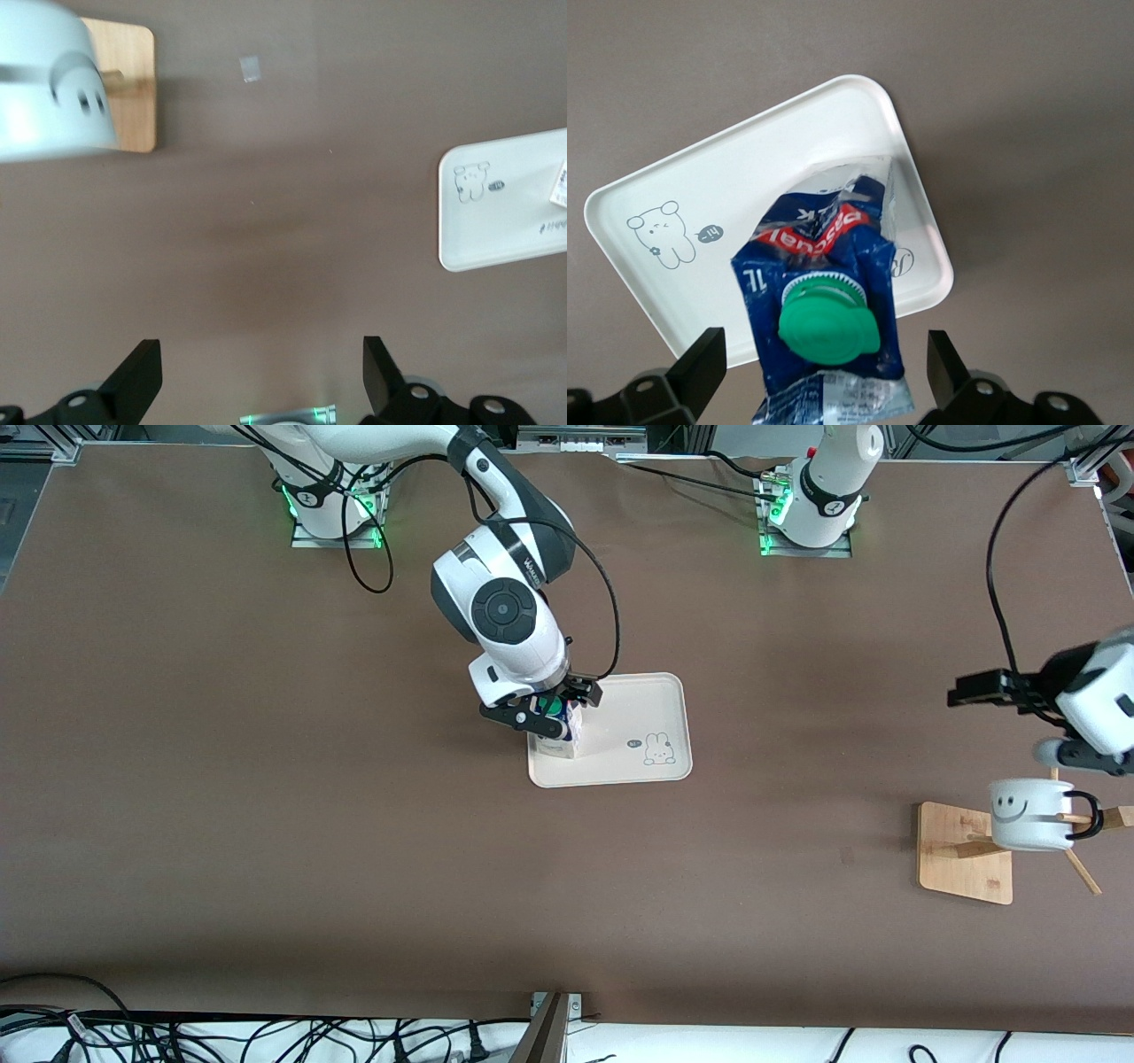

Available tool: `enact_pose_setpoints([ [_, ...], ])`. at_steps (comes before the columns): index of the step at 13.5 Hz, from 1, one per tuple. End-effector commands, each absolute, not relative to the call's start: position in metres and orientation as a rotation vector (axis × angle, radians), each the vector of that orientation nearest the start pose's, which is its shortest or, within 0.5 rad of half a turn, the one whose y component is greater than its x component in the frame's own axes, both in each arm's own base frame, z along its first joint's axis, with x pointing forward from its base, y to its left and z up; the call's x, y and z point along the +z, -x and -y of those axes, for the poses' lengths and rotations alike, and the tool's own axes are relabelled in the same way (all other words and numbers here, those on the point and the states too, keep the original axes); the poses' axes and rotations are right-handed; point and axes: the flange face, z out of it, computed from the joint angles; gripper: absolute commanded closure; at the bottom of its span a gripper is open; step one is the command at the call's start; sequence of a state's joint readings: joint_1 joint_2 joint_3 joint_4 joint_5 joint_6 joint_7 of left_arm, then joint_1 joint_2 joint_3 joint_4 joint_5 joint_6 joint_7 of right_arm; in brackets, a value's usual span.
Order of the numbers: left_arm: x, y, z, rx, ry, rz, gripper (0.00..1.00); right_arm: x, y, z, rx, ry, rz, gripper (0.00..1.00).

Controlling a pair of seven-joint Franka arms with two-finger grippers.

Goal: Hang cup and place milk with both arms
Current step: 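Release the mug and raise the left gripper while the right gripper lifts milk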

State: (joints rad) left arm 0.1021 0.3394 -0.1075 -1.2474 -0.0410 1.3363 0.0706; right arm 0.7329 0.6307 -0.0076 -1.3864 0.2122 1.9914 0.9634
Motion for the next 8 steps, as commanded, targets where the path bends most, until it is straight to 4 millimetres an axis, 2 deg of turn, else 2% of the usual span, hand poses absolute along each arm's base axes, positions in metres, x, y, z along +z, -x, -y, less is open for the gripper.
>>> enact_pose_setpoints([
  [1, 0.558, -0.624, -0.006, 0.411, 3.172, -0.116, 0.00, 0.341, -0.534, -0.481, 0.235, 3.006, -0.457, 0.00],
  [2, 0.565, -0.622, 0.013, 0.350, 3.151, -0.177, 0.00, 0.337, -0.533, -0.480, 0.243, 3.015, -0.429, 0.15],
  [4, 0.570, -0.600, 0.014, 0.201, 3.127, -0.130, 0.00, 0.335, -0.531, -0.481, 0.246, 3.018, -0.422, 0.77],
  [5, 0.571, -0.582, 0.010, 0.045, 3.136, -0.094, 0.00, 0.336, -0.527, -0.485, 0.250, 3.012, -0.459, 0.95],
  [6, 0.573, -0.563, 0.004, -0.102, 3.150, -0.020, 0.00, 0.336, -0.525, -0.487, 0.254, 3.003, -0.550, 1.00],
  [7, 0.566, -0.555, 0.000, -0.173, 3.153, 0.045, 0.00, 0.336, -0.524, -0.489, 0.253, 2.995, -0.614, 1.00],
  [8, 0.571, -0.550, -0.003, -0.157, 3.144, 0.034, 0.00, 0.337, -0.525, -0.488, 0.251, 2.993, -0.625, 1.00],
])
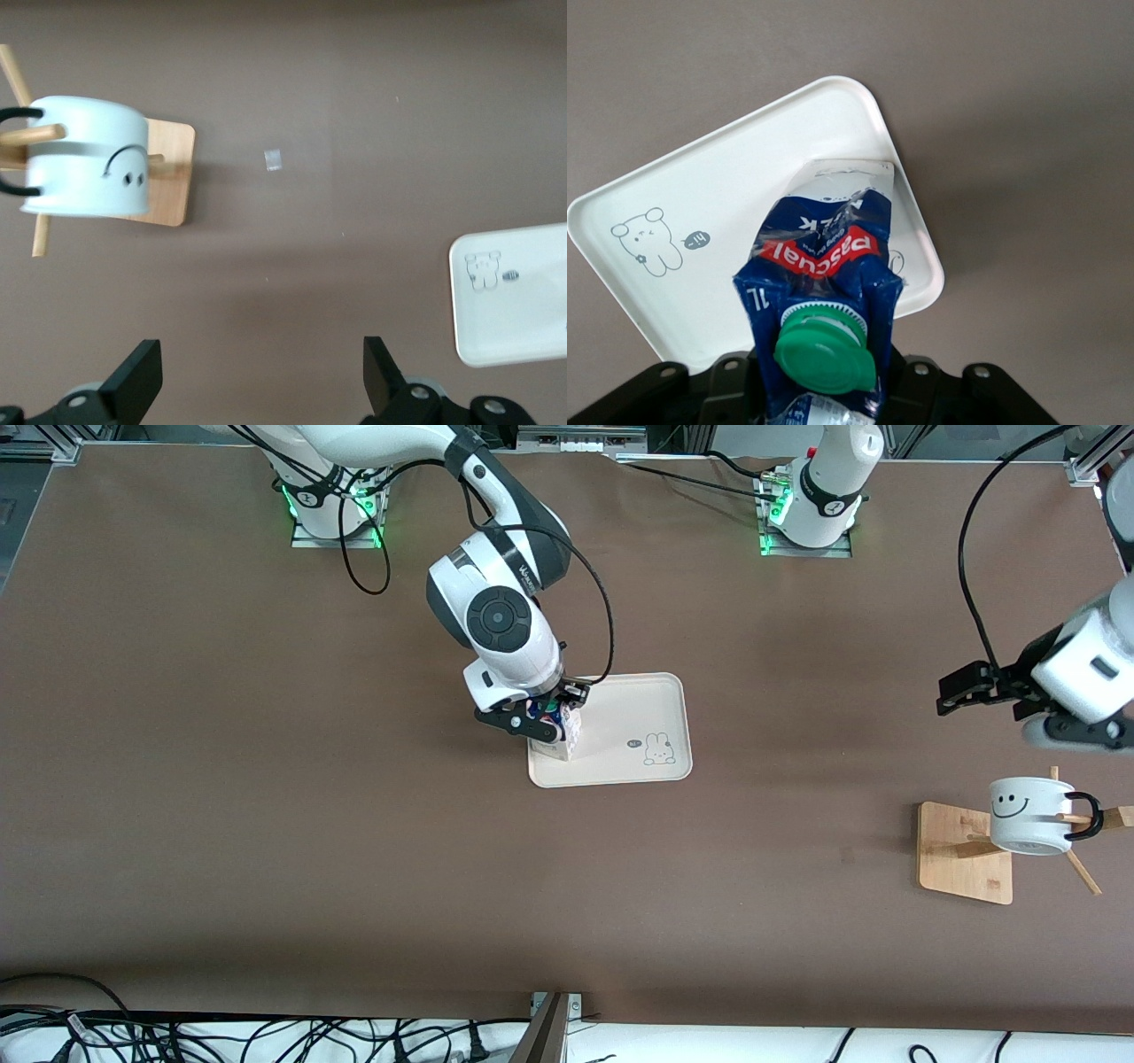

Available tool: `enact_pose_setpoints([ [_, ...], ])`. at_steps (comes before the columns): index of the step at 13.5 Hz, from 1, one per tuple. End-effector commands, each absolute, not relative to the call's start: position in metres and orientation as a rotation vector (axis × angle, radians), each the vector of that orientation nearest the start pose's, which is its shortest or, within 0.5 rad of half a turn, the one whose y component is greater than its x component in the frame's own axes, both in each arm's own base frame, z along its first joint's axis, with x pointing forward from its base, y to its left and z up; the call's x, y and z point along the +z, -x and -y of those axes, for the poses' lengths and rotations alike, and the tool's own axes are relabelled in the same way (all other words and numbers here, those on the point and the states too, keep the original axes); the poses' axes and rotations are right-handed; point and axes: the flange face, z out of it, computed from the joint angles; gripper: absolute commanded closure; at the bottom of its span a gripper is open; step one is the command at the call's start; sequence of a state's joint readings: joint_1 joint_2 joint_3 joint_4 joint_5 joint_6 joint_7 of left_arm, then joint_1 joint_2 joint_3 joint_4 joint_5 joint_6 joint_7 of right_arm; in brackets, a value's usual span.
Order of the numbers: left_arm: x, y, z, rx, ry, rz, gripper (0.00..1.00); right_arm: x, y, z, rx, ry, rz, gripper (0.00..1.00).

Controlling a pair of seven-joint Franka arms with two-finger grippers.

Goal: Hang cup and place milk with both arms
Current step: 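Release the mug and raise the left gripper while the right gripper lifts milk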

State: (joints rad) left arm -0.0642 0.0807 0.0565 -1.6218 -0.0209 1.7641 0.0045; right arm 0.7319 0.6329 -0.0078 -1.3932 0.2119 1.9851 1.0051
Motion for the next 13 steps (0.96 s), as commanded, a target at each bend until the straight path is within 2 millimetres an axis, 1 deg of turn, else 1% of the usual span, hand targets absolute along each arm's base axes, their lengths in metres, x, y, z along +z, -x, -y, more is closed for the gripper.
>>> enact_pose_setpoints([
  [1, 0.578, -0.548, -0.003, -0.094, 3.147, 0.027, 0.00, 0.339, -0.526, -0.488, 0.245, 2.992, -0.628, 1.00],
  [2, 0.584, -0.549, -0.003, -0.073, 3.156, 0.031, 0.00, 0.344, -0.526, -0.488, 0.239, 2.986, -0.624, 1.00],
  [3, 0.582, -0.550, -0.005, -0.063, 3.155, 0.034, 0.00, 0.349, -0.526, -0.489, 0.234, 2.982, -0.619, 1.00],
  [5, 0.586, -0.549, 0.000, -0.055, 3.145, 0.017, 0.00, 0.368, -0.525, -0.488, 0.245, 2.986, -0.612, 1.00],
  [6, 0.589, -0.549, 0.005, -0.060, 3.143, -0.003, 0.00, 0.384, -0.528, -0.485, 0.273, 2.996, -0.610, 1.00],
  [7, 0.596, -0.544, 0.003, -0.029, 3.145, -0.026, 0.00, 0.408, -0.535, -0.481, 0.278, 2.995, -0.598, 1.00],
  [8, 0.598, -0.540, 0.002, 0.033, 3.145, -0.070, 0.00, 0.429, -0.548, -0.467, 0.291, 2.987, -0.615, 1.00],
  [9, 0.602, -0.541, 0.002, 0.024, 3.144, -0.075, 0.00, 0.448, -0.557, -0.455, 0.305, 2.982, -0.626, 1.00],
  [10, 0.605, -0.544, 0.004, 0.012, 3.142, -0.085, 0.00, 0.464, -0.560, -0.448, 0.322, 2.982, -0.596, 1.00],
  [11, 0.606, -0.548, 0.006, 0.003, 3.139, -0.089, 0.00, 0.474, -0.564, -0.439, 0.346, 2.987, -0.556, 1.00],
  [12, 0.608, -0.554, 0.006, -0.007, 3.138, -0.092, 0.00, 0.477, -0.569, -0.428, 0.363, 2.995, -0.526, 1.00],
  [13, 0.608, -0.556, 0.001, -0.007, 3.141, -0.075, 0.00, 0.481, -0.573, -0.418, 0.375, 2.998, -0.508, 1.00],
])
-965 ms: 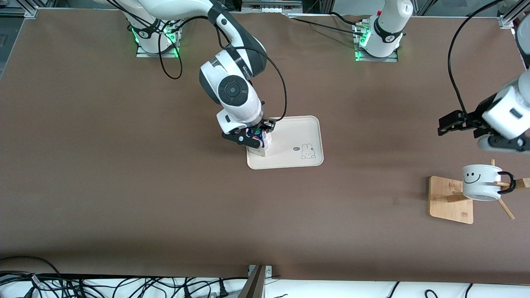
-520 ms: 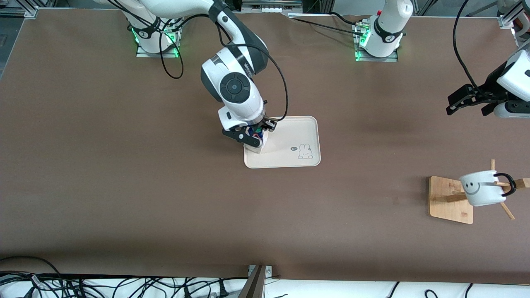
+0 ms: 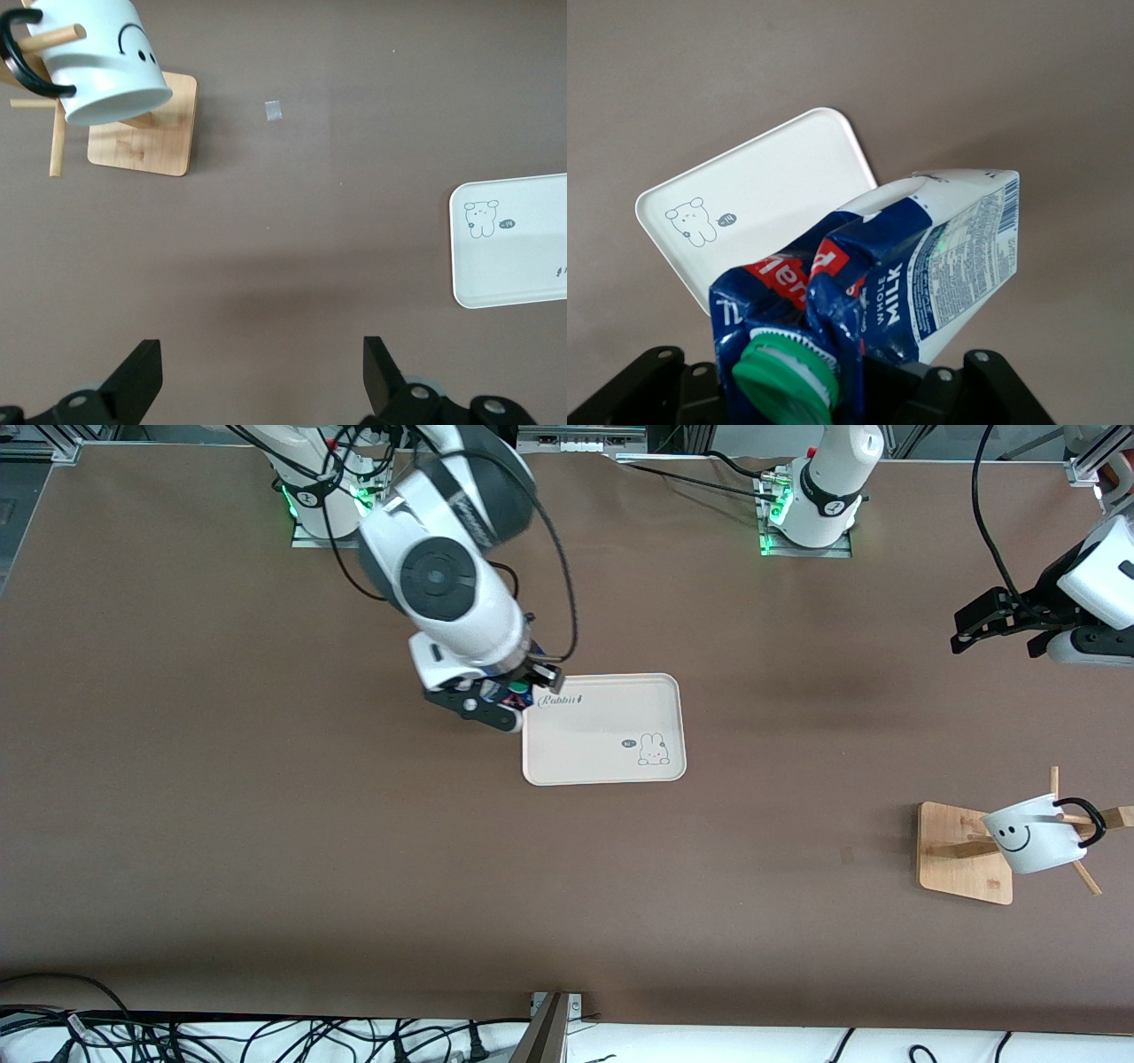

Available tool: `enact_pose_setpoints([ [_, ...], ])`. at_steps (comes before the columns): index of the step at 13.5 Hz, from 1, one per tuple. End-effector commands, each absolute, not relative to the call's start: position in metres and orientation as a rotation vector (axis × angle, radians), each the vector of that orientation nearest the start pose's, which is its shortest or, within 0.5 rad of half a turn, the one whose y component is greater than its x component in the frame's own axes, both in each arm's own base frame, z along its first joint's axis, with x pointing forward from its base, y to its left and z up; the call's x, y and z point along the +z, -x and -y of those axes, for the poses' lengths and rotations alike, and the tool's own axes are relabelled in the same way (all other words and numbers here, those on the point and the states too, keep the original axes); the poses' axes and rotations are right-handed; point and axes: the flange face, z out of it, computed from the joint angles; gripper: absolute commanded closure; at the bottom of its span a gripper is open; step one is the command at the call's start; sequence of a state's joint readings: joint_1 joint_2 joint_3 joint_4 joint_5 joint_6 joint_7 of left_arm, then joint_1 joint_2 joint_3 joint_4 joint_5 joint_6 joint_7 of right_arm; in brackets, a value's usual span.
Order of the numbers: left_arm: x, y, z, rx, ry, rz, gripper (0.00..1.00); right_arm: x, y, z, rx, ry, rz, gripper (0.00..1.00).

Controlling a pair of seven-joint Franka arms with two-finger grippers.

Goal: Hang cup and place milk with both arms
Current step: 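Carry the milk carton away from the tray with the right gripper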

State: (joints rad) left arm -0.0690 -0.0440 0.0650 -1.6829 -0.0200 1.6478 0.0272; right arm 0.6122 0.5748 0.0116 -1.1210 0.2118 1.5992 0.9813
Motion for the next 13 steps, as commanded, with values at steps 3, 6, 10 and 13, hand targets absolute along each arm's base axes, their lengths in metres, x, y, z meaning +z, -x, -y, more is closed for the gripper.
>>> enact_pose_setpoints([
  [3, 0.607, -0.557, 0.005, -0.005, 3.139, -0.084, 0.00, 0.502, -0.586, -0.382, 0.383, 3.014, -0.376, 1.00],
  [6, 0.607, -0.557, 0.008, -0.005, 3.139, -0.092, 0.00, 0.516, -0.603, -0.331, 0.404, 3.022, -0.252, 1.00],
  [10, 0.608, -0.557, 0.009, -0.007, 3.139, -0.094, 0.00, 0.548, -0.624, -0.228, 0.395, 3.042, -0.082, 1.00],
  [13, 0.608, -0.557, 0.009, -0.007, 3.139, -0.094, 0.00, 0.559, -0.634, -0.167, 0.371, 3.089, 0.097, 1.00],
])
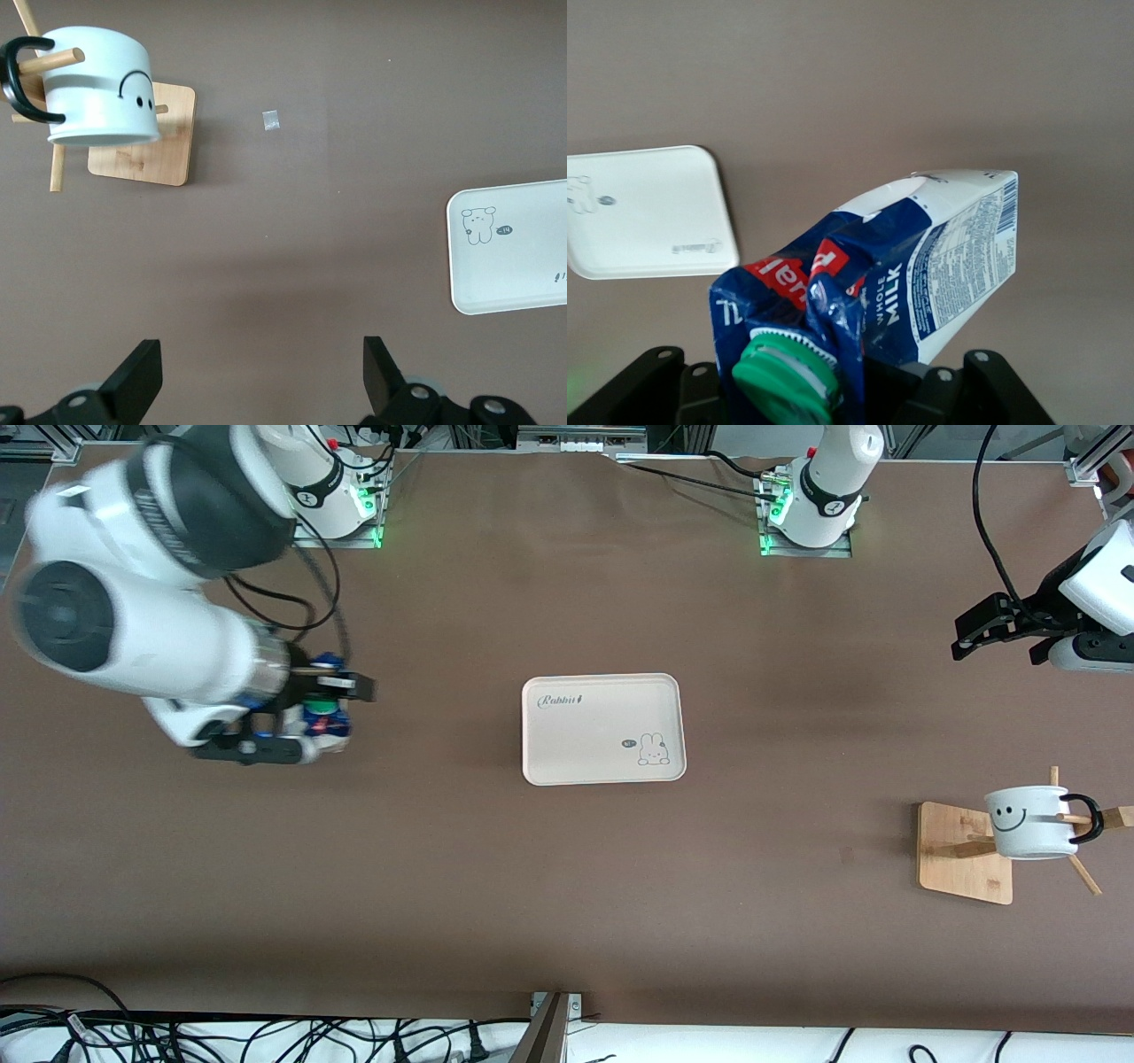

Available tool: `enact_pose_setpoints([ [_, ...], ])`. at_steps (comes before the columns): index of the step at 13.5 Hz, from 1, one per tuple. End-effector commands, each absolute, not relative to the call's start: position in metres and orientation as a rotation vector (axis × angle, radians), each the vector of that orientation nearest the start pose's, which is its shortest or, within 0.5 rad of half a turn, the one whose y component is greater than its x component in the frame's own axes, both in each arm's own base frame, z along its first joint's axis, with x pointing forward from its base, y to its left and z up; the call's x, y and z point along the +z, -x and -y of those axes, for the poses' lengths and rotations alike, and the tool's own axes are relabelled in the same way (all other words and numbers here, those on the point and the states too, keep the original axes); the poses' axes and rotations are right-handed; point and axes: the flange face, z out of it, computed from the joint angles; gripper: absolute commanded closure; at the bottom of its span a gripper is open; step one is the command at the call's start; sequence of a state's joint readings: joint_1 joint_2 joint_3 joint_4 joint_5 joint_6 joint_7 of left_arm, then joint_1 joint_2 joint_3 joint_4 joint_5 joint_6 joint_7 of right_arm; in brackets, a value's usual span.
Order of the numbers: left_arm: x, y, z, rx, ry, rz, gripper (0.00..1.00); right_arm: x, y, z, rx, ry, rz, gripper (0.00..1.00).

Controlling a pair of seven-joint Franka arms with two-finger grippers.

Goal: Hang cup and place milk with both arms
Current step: 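Carry the milk carton away from the tray with the right gripper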

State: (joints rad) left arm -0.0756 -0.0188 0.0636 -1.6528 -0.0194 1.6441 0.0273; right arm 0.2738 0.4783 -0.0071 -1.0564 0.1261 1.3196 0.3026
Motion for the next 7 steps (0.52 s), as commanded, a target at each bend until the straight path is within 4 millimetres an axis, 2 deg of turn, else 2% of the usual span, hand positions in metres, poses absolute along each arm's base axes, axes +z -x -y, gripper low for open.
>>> enact_pose_setpoints([
  [1, 0.608, -0.557, 0.010, -0.005, 3.139, -0.096, 0.00, 0.559, -0.637, -0.154, 0.367, 3.097, 0.142, 1.00],
  [5, 0.608, -0.557, 0.010, -0.005, 3.139, -0.096, 0.00, 0.549, -0.647, -0.114, 0.374, 3.091, 0.255, 1.00],
  [7, 0.608, -0.556, 0.011, -0.002, 3.139, -0.099, 0.00, 0.540, -0.651, -0.106, 0.380, 3.086, 0.276, 1.00],
])
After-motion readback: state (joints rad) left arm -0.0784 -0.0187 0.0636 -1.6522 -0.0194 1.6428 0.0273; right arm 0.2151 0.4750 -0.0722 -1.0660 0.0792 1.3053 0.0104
